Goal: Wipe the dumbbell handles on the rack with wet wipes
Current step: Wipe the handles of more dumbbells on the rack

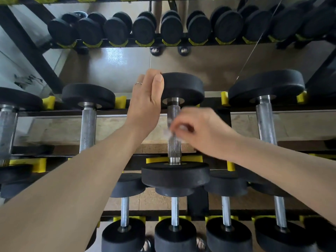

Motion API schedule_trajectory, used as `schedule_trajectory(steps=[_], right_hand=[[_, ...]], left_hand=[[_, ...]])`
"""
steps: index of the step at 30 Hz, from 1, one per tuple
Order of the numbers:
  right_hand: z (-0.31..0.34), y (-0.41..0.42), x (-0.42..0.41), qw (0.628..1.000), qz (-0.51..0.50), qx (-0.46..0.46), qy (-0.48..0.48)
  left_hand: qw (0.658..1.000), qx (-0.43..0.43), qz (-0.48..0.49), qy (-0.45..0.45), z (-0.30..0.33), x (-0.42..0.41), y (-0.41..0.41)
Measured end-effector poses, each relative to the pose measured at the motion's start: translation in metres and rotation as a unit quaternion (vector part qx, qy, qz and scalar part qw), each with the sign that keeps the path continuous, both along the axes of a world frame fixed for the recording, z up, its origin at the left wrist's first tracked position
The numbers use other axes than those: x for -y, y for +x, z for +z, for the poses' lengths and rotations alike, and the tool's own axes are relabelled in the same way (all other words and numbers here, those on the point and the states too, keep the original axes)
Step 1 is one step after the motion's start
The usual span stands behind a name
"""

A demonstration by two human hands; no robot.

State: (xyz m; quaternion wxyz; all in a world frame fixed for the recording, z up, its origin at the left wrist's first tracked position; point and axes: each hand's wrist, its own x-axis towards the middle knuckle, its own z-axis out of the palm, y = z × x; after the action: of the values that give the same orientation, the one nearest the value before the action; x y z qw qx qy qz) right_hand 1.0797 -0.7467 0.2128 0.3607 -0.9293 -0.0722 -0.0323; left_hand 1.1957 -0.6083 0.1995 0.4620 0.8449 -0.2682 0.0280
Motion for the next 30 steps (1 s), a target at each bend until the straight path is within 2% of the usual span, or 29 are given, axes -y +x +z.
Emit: schedule_trajectory(steps=[2,3,5,9,10,13,14,17,20,21,24,25,30], right_hand=[[-0.006,0.008,-0.005,0.994,-0.085,0.071,0.009],[-0.011,0.007,-0.010,0.992,-0.097,0.079,0.016],[-0.021,-0.007,-0.012,0.996,-0.066,0.044,0.031],[-0.007,-0.022,-0.002,0.996,0.033,-0.082,0.019],[-0.004,-0.014,0.000,0.997,0.011,-0.076,0.021],[-0.005,0.010,0.000,0.987,-0.153,0.009,0.052],[-0.007,0.011,-0.006,0.982,-0.174,0.018,0.066],[-0.020,-0.016,-0.022,0.990,-0.114,-0.015,0.081],[-0.009,-0.026,-0.013,0.990,-0.047,-0.107,0.080],[-0.005,-0.019,-0.008,0.988,-0.065,-0.109,0.087],[-0.002,0.004,-0.001,0.969,-0.199,-0.031,0.141],[-0.004,0.007,-0.006,0.967,-0.206,-0.024,0.148],[-0.019,-0.027,-0.019,0.980,-0.118,-0.086,0.137]], left_hand=[[1.000,-0.005,0.004,-0.004,0.000,0.000,-0.001],[1.000,-0.003,0.004,-0.002,0.000,0.000,-0.001],[1.000,0.003,-0.001,-0.005,-0.002,0.001,-0.001],[1.000,0.011,0.014,-0.018,-0.004,0.002,-0.003],[1.000,0.010,0.018,-0.020,-0.004,0.002,-0.003],[0.999,-0.008,0.028,-0.032,-0.004,0.004,-0.004],[0.999,-0.006,0.029,-0.032,-0.005,0.004,-0.004],[0.999,0.010,0.021,-0.023,-0.005,0.004,-0.004],[0.999,0.017,0.021,-0.023,-0.005,0.003,-0.003],[0.999,0.015,0.022,-0.023,-0.005,0.003,-0.003],[0.999,-0.003,0.032,-0.021,-0.006,0.004,-0.003],[0.999,-0.004,0.034,-0.016,-0.007,0.004,-0.003],[0.999,0.006,0.032,-0.014,-0.006,0.003,-0.003]])
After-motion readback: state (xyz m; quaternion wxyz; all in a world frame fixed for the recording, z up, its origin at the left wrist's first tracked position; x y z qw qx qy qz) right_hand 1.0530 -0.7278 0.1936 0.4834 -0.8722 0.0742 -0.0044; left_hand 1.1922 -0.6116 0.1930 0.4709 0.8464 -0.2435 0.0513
